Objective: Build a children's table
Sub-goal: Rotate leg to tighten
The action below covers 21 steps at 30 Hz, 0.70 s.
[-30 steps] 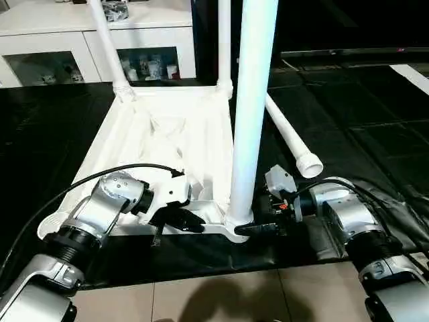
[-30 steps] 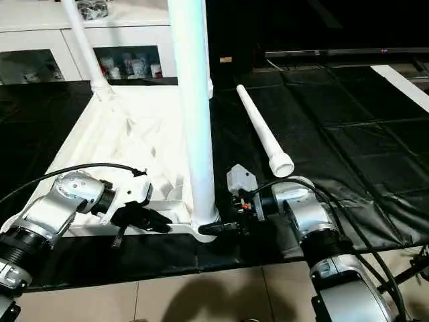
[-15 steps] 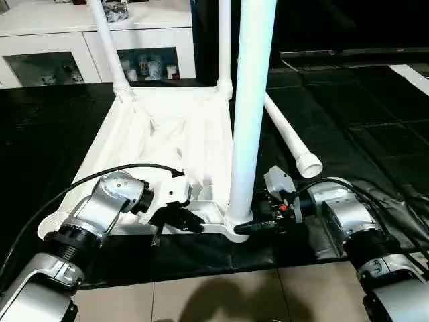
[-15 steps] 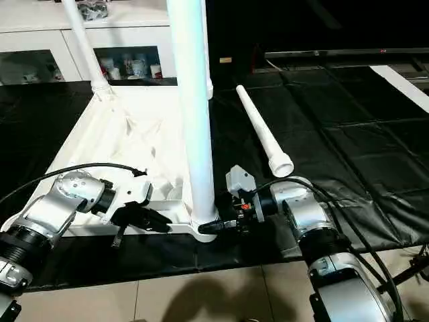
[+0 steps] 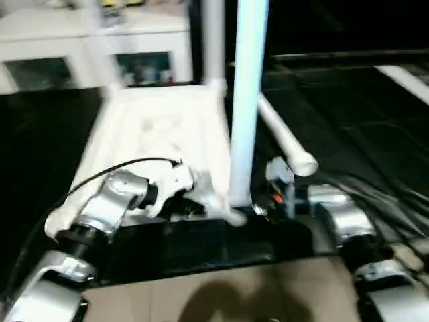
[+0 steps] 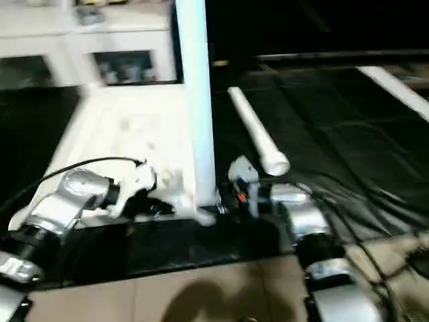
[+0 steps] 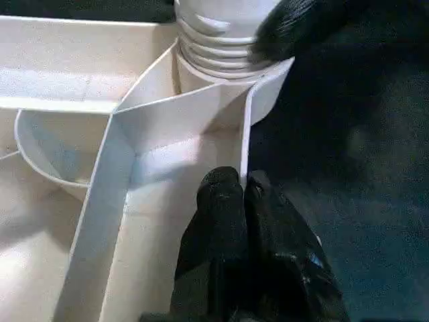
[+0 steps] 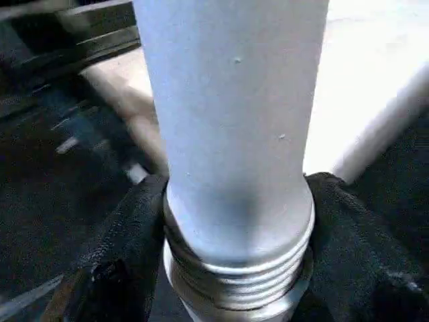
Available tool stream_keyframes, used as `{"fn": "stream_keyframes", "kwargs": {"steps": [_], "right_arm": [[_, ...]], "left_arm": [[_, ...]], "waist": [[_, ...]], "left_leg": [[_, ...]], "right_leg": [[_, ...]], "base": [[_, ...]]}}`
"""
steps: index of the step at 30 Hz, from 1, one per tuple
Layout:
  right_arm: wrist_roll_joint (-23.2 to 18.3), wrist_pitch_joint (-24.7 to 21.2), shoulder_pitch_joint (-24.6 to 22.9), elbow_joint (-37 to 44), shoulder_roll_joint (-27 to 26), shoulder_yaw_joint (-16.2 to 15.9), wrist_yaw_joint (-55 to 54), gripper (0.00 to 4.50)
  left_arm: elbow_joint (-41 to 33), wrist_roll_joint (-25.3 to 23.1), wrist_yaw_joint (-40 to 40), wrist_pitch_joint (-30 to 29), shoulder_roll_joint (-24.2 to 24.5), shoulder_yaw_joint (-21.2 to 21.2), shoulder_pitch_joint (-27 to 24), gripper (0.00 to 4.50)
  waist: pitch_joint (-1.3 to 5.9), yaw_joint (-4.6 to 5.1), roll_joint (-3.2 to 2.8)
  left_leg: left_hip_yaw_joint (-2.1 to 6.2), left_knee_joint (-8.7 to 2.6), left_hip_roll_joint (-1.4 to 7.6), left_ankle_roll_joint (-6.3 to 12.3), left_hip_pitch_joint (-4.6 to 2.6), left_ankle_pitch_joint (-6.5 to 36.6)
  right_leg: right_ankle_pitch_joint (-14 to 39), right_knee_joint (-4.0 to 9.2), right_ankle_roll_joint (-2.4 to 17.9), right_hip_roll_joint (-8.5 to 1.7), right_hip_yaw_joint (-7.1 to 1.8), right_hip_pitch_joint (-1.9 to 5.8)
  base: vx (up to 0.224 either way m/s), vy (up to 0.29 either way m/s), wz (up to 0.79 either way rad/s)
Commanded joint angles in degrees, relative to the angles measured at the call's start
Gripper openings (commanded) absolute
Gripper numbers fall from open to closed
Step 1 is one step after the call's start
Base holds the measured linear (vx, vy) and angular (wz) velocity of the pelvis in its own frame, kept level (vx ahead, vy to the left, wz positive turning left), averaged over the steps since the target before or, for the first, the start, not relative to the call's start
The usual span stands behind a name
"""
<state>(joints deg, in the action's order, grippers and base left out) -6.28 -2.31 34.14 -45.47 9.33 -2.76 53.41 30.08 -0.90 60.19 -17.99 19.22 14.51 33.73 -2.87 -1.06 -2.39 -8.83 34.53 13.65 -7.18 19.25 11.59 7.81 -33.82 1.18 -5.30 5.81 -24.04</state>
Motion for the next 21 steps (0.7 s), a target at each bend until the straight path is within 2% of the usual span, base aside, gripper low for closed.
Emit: {"fn": "stream_keyframes", "kwargs": {"steps": [1,2,3,4,5,6,7,8,9,10,11,12,13,17,18,19,21], "right_arm": [[-0.1,-2.3,2.4,-1.2,-5.8,-2.0,-5.5,2.72],[0.1,-2.7,2.7,-1.6,-6.7,-1.6,-7.9,2.72],[-0.2,-3.3,3.2,-2.0,-7.9,-0.9,-10.3,2.72],[-0.7,-4.5,4.3,-3.0,-10.3,0.6,-15.4,2.72],[-0.9,-4.8,4.6,-3.0,-11.1,0.8,-16.1,2.72],[-0.8,-4.7,4.6,-2.9,-11.5,0.6,-16.1,2.72],[-0.5,-3.9,4.5,-2.6,-12.0,0.2,-15.7,2.72],[0.1,-2.9,4.2,-2.2,-12.2,-0.3,-15.1,2.72],[0.2,-2.6,4.1,-2.1,-12.3,-0.4,-14.9,2.72],[0.3,-2.2,4.0,-2.1,-12.3,-0.3,-14.9,3.07],[0.0,-2.1,4.0,-2.2,-12.2,0.1,-14.9,3.07],[0.0,-2.1,4.0,-2.2,-12.2,0.1,-14.9,3.42],[-0.4,-1.8,3.9,-2.2,-11.7,0.7,-14.8,3.42],[-0.5,-1.3,3.5,-1.5,-10.7,1.3,-14.1,3.84],[-0.8,-1.3,3.1,-1.0,-10.0,1.3,-12.8,3.84],[-1.1,-1.3,2.7,-0.3,-9.0,1.3,-10.9,3.88],[-1.3,-1.2,2.3,0.1,-8.0,1.4,-9.5,4.21]], "left_arm": [[-2.3,2.9,-5.0,-2.6,-4.3,-1.4,2.0,0.0],[-2.6,2.9,-6.8,-3.8,-5.1,-2.2,2.1,0.0],[-2.8,2.8,-8.9,-4.8,-6.0,-3.0,2.2,0.0],[-3.4,2.6,-13.2,-7.0,-7.9,-4.6,2.3,0.0],[-3.7,2.5,-15.0,-7.6,-8.7,-5.3,2.3,0.0],[-3.9,2.5,-16.1,-8.0,-9.2,-5.7,2.3,0.0],[-4.5,2.3,-17.7,-8.7,-9.8,-6.2,2.2,0.0],[-5.1,1.9,-18.9,-9.1,-10.3,-6.2,2.0,0.0],[-5.5,1.7,-19.3,-9.4,-10.6,-6.2,1.8,0.0],[-5.7,1.7,-19.4,-9.5,-10.7,-6.1,1.7,0.0],[-5.8,1.6,-18.9,-9.4,-10.6,-5.7,1.5,0.0],[-5.8,1.6,-18.9,-9.4,-10.6,-5.7,1.5,0.0],[-6.3,1.4,-18.0,-9.2,-10.3,-5.1,1.0,0.0],[-7.4,1.4,-17.4,-9.5,-9.7,-5.1,0.1,0.0],[-7.7,1.5,-16.5,-9.0,-9.2,-4.8,-0.2,0.0],[-8.3,1.6,-15.0,-8.5,-8.2,-4.2,-0.6,0.0],[-8.5,1.7,-13.7,-8.2,-7.5,-3.8,-0.9,0.0]], "waist": [[3.56,0.46,0.46],[3.56,0.46,0.46],[3.78,1.3,0.13],[3.94,1.79,0.22],[3.96,1.86,0.13],[3.94,2.06,0.27],[4.0,1.96,0.38],[4.04,1.92,0.65],[4.18,1.7,0.64],[4.31,1.53,0.54],[4.37,1.49,0.53],[4.45,1.5,0.61],[4.61,1.39,0.31],[5.0,1.23,0.25],[5.18,1.18,-0.15],[5.12,1.28,0.02],[4.91,1.25,0.08]], "left_leg": [[-0.91,-3.74,-2.56,1.79,1.38,15.2],[-0.91,-3.74,-2.56,1.79,1.38,15.2],[-0.61,-3.86,-2.42,2.4,1.48,15.0],[-0.45,-4.0,-2.14,2.61,1.78,14.1],[-0.32,-4.04,-2.13,2.71,1.79,14.1],[-0.4,-4.06,-2.09,2.9,1.78,14.4],[-0.66,-3.89,-2.12,3.77,1.28,14.7],[-0.74,-3.87,-2.07,4.07,1.27,14.4],[-0.74,-3.91,-1.96,4.51,1.45,13.1],[-0.79,-3.92,-1.82,5.0,1.45,11.6],[-0.77,-3.92,-1.77,5.22,1.55,10.9],[-0.8,-3.87,-1.79,5.45,1.66,10.0],[-0.86,-3.8,-1.74,6.08,1.64,8.1],[-0.79,-3.61,-1.7,7.34,1.93,4.2],[-0.72,-3.45,-1.71,7.87,2.01,2.6],[-0.79,-3.38,-1.67,8.55,2.12,2.2],[-0.9,-3.48,-1.61,8.85,1.97,3.9]], "right_leg": [[35.7,6.14,2.8,-1.47,0.08,3.74],[35.7,6.14,2.8,-1.47,0.08,3.74],[33.8,6.16,3.6,-1.69,0.36,3.97],[30.6,5.85,4.8,-1.71,0.39,4.21],[29.7,5.76,5.3,-1.75,0.53,4.23],[28.9,5.75,5.7,-1.61,0.49,4.18],[27.4,5.71,7.0,-1.6,0.23,3.81],[26.7,5.62,7.4,-1.62,0.12,3.77],[24.7,5.16,8.4,-1.7,-0.11,3.98],[22.2,4.85,9.5,-1.74,-0.34,4.01],[20.7,4.63,10.0,-1.74,-0.43,4.08],[19.2,4.45,10.5,-1.71,-0.5,4.2],[15.3,3.92,12.2,-1.69,-0.7,4.29],[9.5,3.13,14.1,-1.75,-0.82,4.73],[7.1,2.78,14.8,-1.71,-0.84,4.73],[5.7,2.72,15.4,-1.58,-0.83,4.65],[7.0,2.96,15.6,-1.62,-0.8,4.6]], "base": [[0.0,0.0,0.0],[0.0,0.0,0.0],[0.0,0.0,0.0],[0.0,0.0,0.0],[0.0,0.0,0.0],[0.0,0.0,0.0],[0.0,0.0,0.0],[0.0,0.0,0.0],[0.0,0.0,0.0],[0.0,0.0,0.0],[0.0,0.0,0.0],[0.0,0.0,0.0],[0.0,0.0,0.0],[0.0,0.0,0.0],[0.0,0.0,0.0],[0.0,0.0,0.0],[0.0,0.0,0.0]]}}
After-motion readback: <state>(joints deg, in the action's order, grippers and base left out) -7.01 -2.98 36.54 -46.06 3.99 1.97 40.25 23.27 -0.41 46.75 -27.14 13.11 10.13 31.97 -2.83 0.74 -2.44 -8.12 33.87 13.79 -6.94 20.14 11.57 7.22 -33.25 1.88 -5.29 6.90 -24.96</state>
